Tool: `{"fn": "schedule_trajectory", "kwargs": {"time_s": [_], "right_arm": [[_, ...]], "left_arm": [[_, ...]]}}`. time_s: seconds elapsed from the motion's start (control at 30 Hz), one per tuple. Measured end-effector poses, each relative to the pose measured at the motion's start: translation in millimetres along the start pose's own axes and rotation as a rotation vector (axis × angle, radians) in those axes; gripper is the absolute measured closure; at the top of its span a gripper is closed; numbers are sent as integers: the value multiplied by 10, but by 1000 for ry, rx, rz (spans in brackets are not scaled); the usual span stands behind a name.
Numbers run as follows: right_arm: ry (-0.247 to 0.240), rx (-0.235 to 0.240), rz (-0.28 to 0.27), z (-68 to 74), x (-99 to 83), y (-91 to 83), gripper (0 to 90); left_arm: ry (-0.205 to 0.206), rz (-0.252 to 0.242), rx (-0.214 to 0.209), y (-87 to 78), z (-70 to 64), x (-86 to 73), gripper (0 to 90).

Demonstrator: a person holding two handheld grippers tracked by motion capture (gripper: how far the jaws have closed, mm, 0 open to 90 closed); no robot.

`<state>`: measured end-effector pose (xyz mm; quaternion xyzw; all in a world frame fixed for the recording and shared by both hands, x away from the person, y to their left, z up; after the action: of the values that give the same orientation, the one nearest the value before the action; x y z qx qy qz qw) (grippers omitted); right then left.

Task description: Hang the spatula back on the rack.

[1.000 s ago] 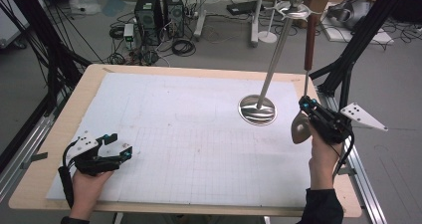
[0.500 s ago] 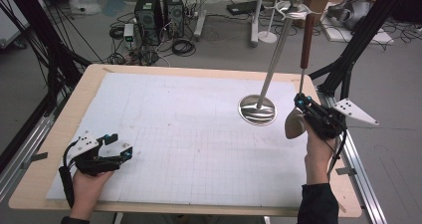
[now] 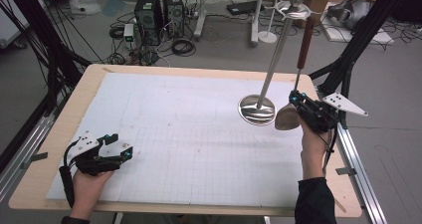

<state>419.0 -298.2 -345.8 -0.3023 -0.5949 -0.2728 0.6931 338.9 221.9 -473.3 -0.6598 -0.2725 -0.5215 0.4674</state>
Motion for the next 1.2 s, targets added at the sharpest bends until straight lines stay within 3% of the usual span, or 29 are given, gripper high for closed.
{"fn": "schedule_trajectory", "kwargs": {"time_s": [0.3, 0.53, 0.73, 1.0, 1.2], "right_arm": [[14, -2, 13, -60, 5, 65, 818], [43, 40, 19, -72, 21, 107, 825], [35, 44, 29, -75, 20, 114, 828], [22, 85, 37, -28, 21, 127, 837], [20, 78, 51, -52, 29, 130, 836]], "left_arm": [[-2, 0, 0, 11, -12, -2, 206], [-6, 0, 0, 9, -6, -5, 206], [-4, -2, 0, 11, -7, -4, 206], [0, 4, -1, 16, -3, -12, 206], [0, 6, -3, 25, -13, -16, 206]]}}
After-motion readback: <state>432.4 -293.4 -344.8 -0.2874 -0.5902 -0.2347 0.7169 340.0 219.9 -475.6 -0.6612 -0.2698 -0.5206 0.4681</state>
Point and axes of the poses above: each handheld gripper's, and its own axes: y roughly forward along the jaws, x roughly out of its top, z roughly to its left, the point moved 9 cm from there along y, roughly forward along the jaws, and after that the axes turned 13 degrees about x, right-handed, at the moved point
